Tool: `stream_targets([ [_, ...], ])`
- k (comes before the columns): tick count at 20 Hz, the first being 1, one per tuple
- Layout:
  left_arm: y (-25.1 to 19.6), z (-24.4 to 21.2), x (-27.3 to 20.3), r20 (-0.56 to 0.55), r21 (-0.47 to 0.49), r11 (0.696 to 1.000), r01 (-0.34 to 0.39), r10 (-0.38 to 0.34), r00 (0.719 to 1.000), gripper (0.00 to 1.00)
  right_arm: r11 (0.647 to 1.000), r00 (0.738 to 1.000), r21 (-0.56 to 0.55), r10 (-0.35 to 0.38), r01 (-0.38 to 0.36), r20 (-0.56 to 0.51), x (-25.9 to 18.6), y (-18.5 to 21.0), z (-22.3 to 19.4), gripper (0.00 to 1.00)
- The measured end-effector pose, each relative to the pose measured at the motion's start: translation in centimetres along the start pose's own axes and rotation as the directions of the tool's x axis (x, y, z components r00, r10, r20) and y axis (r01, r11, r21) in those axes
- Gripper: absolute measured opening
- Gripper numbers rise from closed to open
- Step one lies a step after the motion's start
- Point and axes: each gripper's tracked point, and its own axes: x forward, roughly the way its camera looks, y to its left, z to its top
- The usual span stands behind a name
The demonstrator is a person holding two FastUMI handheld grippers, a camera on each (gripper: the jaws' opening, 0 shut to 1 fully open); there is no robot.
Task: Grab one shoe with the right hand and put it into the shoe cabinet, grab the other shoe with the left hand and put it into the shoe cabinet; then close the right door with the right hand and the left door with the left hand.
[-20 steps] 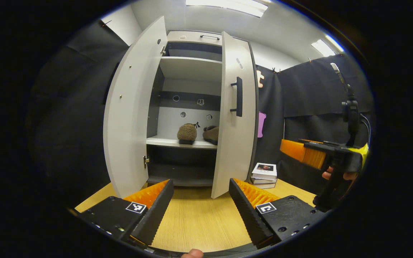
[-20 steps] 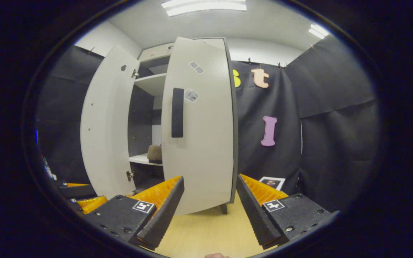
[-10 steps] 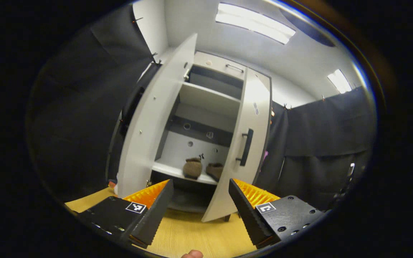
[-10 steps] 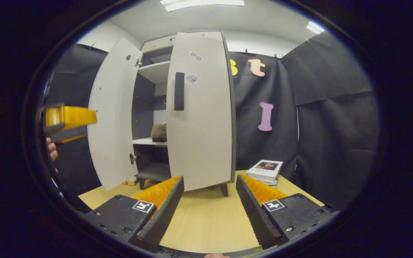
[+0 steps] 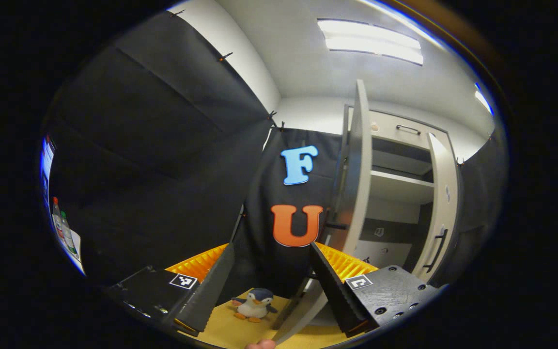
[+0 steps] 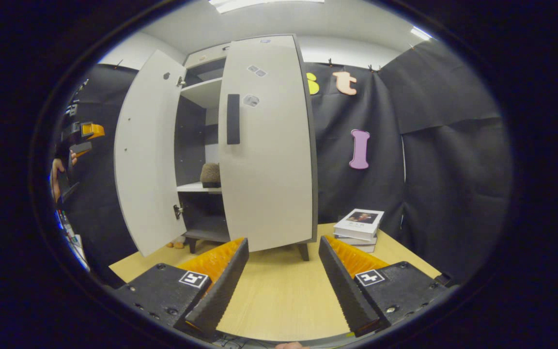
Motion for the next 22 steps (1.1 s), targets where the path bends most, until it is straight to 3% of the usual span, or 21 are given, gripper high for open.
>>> stream_targets([
  [1, 0.5, -0.2, 1.0, -0.01, -0.009, 1.0, -0.009, 0.009, 1.0, 0.95, 1.0, 1.0, -0.007, -0.006, 0.006, 0.003, -0.1, -0.2, 0.2, 0.95],
  [6, 1.2, -4.0, 4.9, -0.111, -0.047, 0.999, 0.018, -0.023, 0.994, 0.95, 1.0, 1.0, -0.005, -0.024, 0.024, 0.02, 0.3, -0.8, 1.2, 0.92],
  [12, 1.2, -4.6, 4.9, -0.11, -0.113, 0.993, 0.021, -0.034, 0.993, 0.95, 0.999, 0.999, 0.007, -0.034, 0.034, 0.031, 0.6, -0.8, 1.6, 0.92],
  [15, 0.7, -4.3, 4.8, -0.101, -0.085, 0.996, 0.019, -0.028, 0.995, 0.94, 1.0, 0.999, 0.01, -0.025, 0.025, 0.035, 0.9, -0.5, 1.6, 0.95],
  [17, -0.7, -4.4, 4.4, -0.098, -0.065, 0.997, 0.049, -0.055, 0.994, 0.94, 1.0, 0.999, 0.014, -0.02, 0.019, 0.031, 1.0, -0.4, 1.5, 0.92],
  [22, -8.2, -6.0, 2.4, -0.12, -0.092, 0.978, 0.189, -0.199, 0.973, 0.94, 0.999, 0.999, -0.001, -0.039, 0.039, 0.034, 0.8, -0.8, 2.0, 0.95],
])
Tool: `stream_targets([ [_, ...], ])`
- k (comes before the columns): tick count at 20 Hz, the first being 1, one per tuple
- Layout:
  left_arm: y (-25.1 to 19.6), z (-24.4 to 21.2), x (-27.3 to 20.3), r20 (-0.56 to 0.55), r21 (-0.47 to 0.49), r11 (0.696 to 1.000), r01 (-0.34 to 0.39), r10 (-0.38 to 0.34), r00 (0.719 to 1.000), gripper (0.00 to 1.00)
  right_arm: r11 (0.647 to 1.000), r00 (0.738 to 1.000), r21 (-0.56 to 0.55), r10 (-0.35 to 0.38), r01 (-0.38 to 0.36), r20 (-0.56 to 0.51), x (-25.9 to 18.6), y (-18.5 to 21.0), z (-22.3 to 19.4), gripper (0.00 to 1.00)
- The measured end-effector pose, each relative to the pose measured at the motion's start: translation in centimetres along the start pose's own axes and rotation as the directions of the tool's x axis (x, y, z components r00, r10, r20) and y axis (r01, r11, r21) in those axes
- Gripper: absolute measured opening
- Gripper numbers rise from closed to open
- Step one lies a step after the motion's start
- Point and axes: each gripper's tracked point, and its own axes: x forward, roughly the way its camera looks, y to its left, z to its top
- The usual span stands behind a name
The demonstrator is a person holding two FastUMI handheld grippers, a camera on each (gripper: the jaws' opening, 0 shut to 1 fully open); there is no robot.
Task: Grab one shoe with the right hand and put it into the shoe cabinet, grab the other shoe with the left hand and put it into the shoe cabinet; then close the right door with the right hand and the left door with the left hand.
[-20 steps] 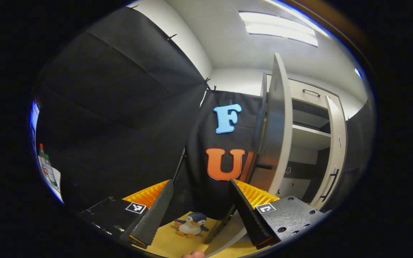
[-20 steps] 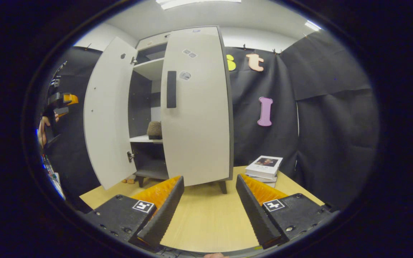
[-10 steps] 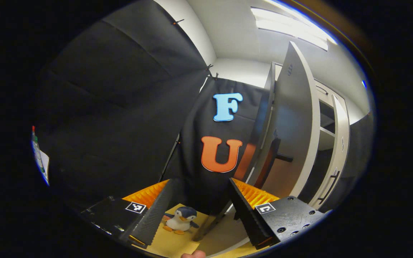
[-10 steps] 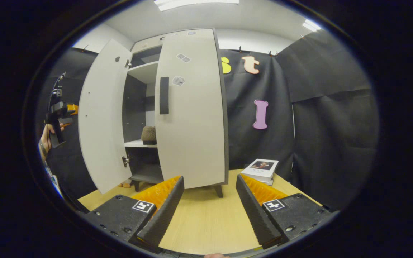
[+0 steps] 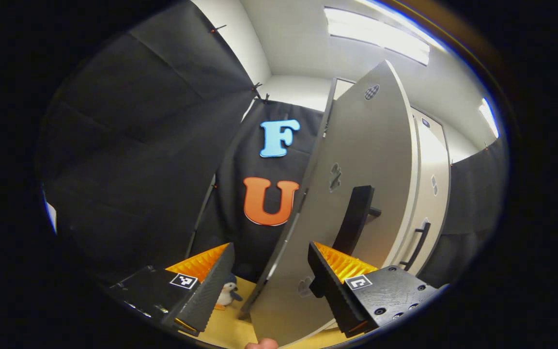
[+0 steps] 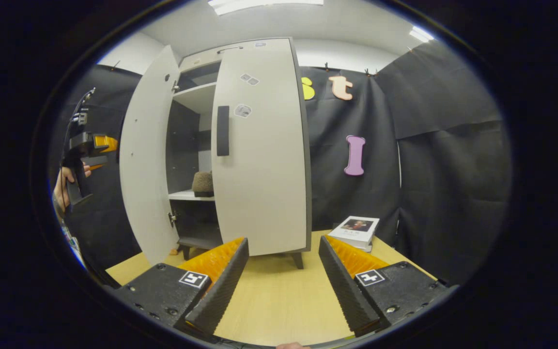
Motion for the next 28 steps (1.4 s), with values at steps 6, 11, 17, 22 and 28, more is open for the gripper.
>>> stream_targets([
  [6, -5.8, -2.6, 1.3, -0.029, -0.006, 0.996, 0.085, -0.085, 0.996, 0.95, 0.997, 0.997, -0.013, -0.078, 0.078, 0.022, -1.0, -3.1, 0.4, 0.95],
  [11, -7.2, -3.0, -0.5, -0.018, 0.034, 0.995, 0.095, -0.094, 0.995, 0.95, 0.996, 0.996, -0.006, -0.084, 0.084, 0.01, -1.1, -3.0, -0.1, 0.92],
  [17, -7.8, -4.8, -5.3, -0.051, 0.093, 0.987, 0.134, -0.129, 0.99, 0.95, 0.999, 0.999, -0.006, -0.044, 0.044, -0.025, -0.1, -1.5, -1.1, 0.95],
  [22, -8.9, -10.6, -10.1, -0.132, 0.087, 0.982, 0.171, -0.158, 0.979, 0.95, 1.0, 0.999, -0.013, -0.018, 0.018, -0.047, 0.1, -0.4, -1.8, 0.92],
  [28, -10.5, -16.4, -13.1, -0.183, 0.16, 0.964, 0.211, -0.181, 0.966, 0.95, 1.0, 0.995, 0.015, -0.001, 0.003, -0.098, 0.3, 0.1, -3.1, 0.92],
])
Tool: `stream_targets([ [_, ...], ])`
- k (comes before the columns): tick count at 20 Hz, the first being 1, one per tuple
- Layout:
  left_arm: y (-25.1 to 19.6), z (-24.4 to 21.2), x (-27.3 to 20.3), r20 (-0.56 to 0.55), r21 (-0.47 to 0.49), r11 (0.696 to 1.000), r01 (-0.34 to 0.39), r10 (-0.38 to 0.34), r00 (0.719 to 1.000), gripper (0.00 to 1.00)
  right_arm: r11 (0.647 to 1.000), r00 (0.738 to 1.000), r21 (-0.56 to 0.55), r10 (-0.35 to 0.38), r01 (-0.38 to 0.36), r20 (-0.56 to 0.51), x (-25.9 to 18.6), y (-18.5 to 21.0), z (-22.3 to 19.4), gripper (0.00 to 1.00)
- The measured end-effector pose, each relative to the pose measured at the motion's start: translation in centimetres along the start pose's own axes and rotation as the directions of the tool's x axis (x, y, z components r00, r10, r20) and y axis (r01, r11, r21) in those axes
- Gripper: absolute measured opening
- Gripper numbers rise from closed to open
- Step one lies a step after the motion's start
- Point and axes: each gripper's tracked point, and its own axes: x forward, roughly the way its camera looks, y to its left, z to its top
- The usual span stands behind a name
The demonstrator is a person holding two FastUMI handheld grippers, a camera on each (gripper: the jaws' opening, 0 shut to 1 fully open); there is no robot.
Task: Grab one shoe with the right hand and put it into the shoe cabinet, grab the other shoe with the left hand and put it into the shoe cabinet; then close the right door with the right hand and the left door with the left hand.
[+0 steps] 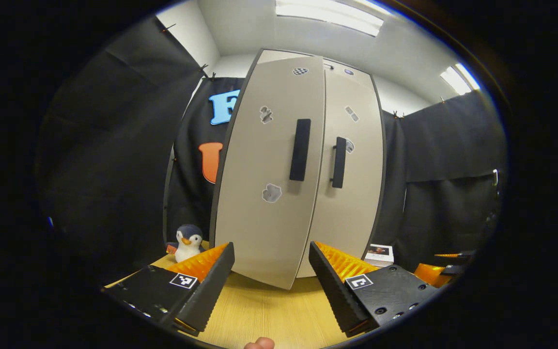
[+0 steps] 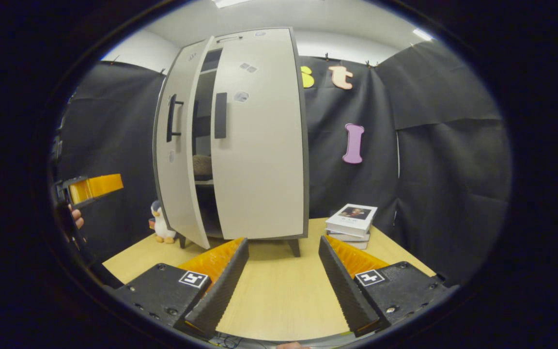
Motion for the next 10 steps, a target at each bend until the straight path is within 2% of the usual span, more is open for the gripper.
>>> stream_targets([
  [1, -0.8, -0.5, -0.1, -0.002, 0.027, 1.0, 0.01, -0.01, 1.0, 0.95, 1.0, 1.0, 0.01, 0.0, 0.0, 0.006, -0.2, 0.1, 0.3, 0.96],
  [4, -2.3, -0.9, -0.5, 0.021, 0.093, 0.995, 0.024, -0.026, 0.999, 0.95, 1.0, 1.0, 0.008, -0.01, 0.01, 0.023, -0.7, 0.3, 0.7, 0.96],
  [5, -3.0, -1.2, -0.7, 0.02, 0.098, 0.995, 0.034, -0.036, 0.999, 0.95, 1.0, 1.0, 0.004, -0.011, 0.01, 0.021, -0.7, 0.4, 0.6, 0.92],
  [8, -4.2, -2.0, -0.9, 0.005, 0.091, 0.994, 0.062, -0.063, 0.998, 0.95, 1.0, 0.999, 0.006, -0.025, 0.024, 0.02, -0.9, 0.1, 0.8, 0.96],
  [10, -4.9, -1.4, 0.5, -0.002, 0.083, 0.994, 0.075, -0.075, 0.997, 0.95, 0.999, 0.999, 0.008, -0.033, 0.033, 0.009, -0.7, -0.1, 0.6, 0.92],
])
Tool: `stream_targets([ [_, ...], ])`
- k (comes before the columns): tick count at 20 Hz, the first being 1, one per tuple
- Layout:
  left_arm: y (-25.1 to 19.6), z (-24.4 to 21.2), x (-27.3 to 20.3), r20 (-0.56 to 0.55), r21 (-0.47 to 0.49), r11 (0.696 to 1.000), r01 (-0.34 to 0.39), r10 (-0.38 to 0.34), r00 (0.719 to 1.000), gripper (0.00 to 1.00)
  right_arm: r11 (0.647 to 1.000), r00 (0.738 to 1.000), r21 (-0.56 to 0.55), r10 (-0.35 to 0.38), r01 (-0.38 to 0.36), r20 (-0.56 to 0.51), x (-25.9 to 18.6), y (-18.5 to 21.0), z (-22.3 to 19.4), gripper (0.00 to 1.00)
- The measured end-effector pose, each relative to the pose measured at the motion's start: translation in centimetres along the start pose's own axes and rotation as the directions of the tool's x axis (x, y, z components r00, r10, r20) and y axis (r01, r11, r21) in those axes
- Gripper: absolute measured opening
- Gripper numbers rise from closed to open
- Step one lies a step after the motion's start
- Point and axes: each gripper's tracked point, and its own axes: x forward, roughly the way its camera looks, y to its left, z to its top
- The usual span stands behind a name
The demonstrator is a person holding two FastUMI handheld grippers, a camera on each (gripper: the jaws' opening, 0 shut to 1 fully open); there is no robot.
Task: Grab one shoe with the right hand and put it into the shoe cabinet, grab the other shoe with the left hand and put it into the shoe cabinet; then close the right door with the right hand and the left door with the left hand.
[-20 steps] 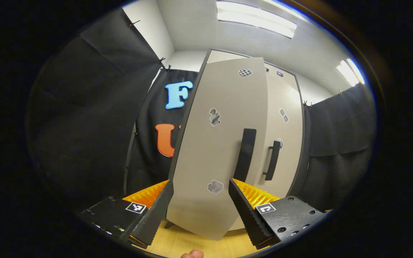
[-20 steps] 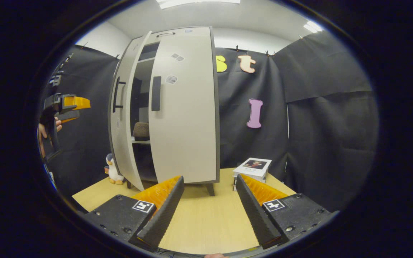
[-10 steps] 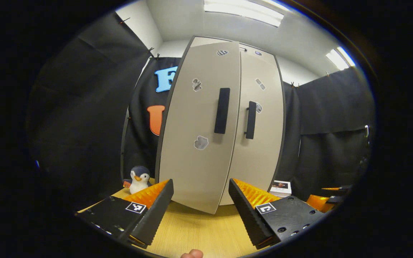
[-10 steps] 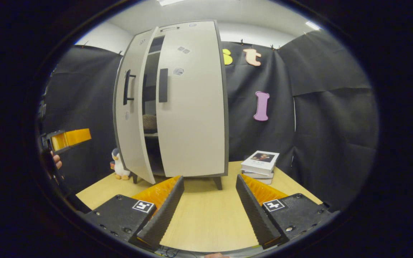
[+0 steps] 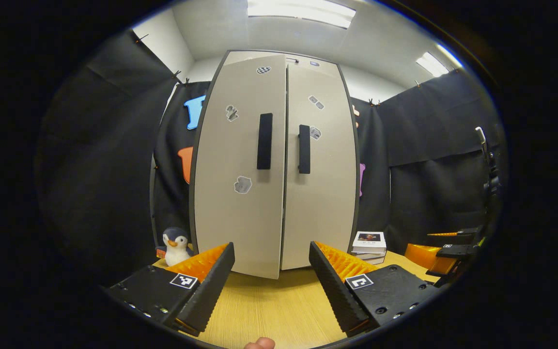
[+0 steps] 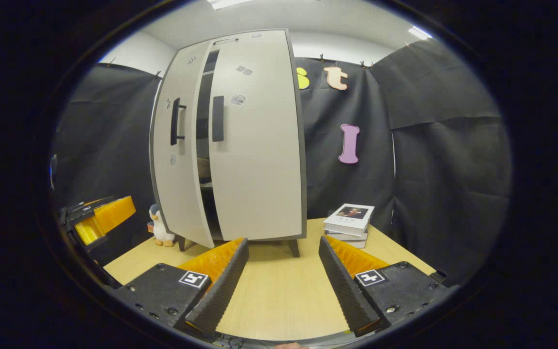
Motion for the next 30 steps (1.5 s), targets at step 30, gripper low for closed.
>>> stream_targets([
  [30, 0.7, 1.3, 0.3, 0.01, -0.028, 1.0, 0.005, -0.005, 1.0, 0.95, 1.0, 1.0, 0.003, 0.013, -0.013, -0.004, -1.1, 1.7, 0.3, 0.92],
])
